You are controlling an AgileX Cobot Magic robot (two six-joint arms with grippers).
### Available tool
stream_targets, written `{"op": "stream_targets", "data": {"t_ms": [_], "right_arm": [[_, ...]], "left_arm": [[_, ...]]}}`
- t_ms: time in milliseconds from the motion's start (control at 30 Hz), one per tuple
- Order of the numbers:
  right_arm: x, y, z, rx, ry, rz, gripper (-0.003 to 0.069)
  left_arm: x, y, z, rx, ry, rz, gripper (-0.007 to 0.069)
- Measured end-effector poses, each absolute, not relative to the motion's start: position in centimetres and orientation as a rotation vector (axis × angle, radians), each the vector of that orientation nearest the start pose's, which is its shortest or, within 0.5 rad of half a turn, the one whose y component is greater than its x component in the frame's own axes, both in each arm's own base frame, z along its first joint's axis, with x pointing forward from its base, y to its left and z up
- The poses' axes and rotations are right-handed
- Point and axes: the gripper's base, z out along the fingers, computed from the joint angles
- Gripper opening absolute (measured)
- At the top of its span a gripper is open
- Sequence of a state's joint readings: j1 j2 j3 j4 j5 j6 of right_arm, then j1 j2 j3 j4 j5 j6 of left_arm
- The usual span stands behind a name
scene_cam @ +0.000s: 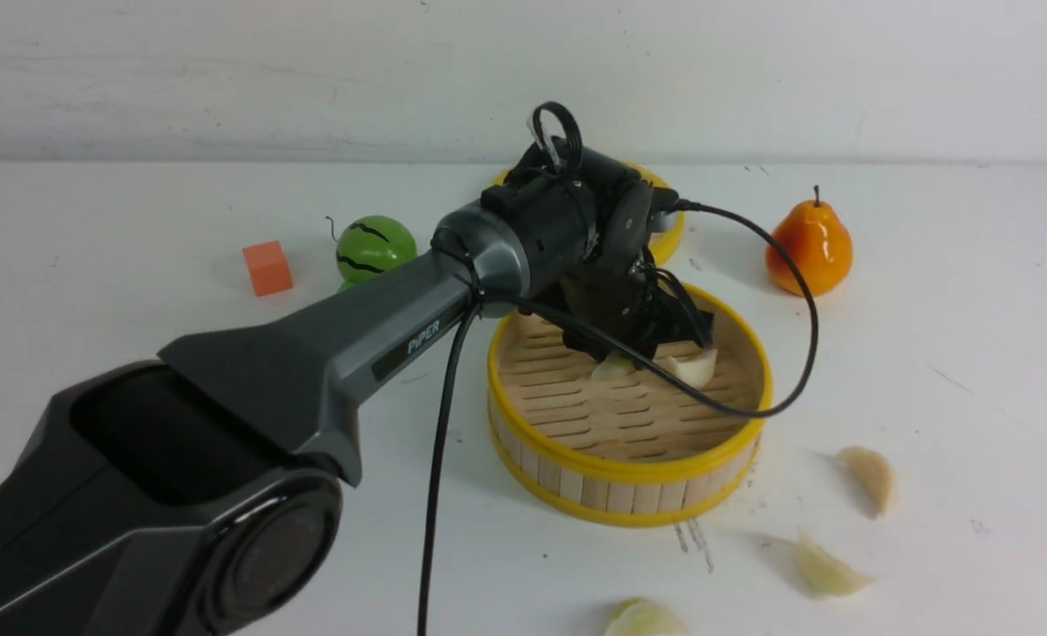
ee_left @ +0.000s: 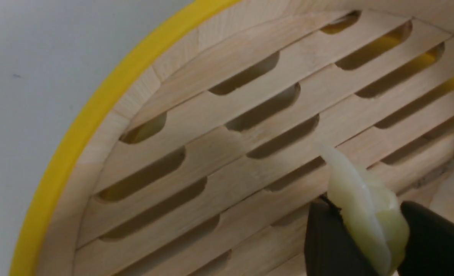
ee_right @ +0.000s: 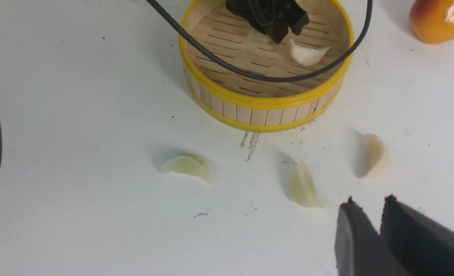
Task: Put the dumplings into the steamer on the white table.
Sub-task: 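Place the dumpling into the bamboo steamer basket with the left gripper, then reach for and grasp a dumpling lying on the table beside the steamer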
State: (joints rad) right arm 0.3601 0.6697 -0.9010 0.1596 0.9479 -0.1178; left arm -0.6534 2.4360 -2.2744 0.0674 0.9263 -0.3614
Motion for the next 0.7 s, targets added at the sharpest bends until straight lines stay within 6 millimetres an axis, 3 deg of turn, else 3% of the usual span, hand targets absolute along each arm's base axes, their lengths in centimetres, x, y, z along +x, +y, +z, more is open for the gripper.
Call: {"op": "stream_targets", "data": {"t_ms": [200,300,367,433,567,700], "right_arm": [[9.6,4.8,37.5,-0.495,2.151,0.316,0.0114],[9.7,4.8,37.5,-0.508,2.149,0.309,0.0114],[9.9,4.9,37.3,-0.543,2.155,0.291,0.0106],[10.5,5.1,37.1,-0.587,2.18,0.274,0.0083],[12.2,6.5,36.8,-0.694,2.25,0.33,0.0],[13.5,8.8,36.7,-0.879,2.251,0.452,-0.0021]], "left_arm": [[43.0,-32.2,22.3,0.405,2.562,-0.287,0.0437],[42.2,-31.4,26.4,0.45,2.536,-0.257,0.0498],[41.1,-30.5,30.5,0.502,2.482,-0.247,0.0501],[39.9,-29.5,33.9,0.532,2.44,-0.245,0.0482],[36.2,-26.6,41.6,0.559,2.31,-0.272,0.0355],[32.7,-24.0,45.6,0.55,2.255,-0.292,0.0184]]}}
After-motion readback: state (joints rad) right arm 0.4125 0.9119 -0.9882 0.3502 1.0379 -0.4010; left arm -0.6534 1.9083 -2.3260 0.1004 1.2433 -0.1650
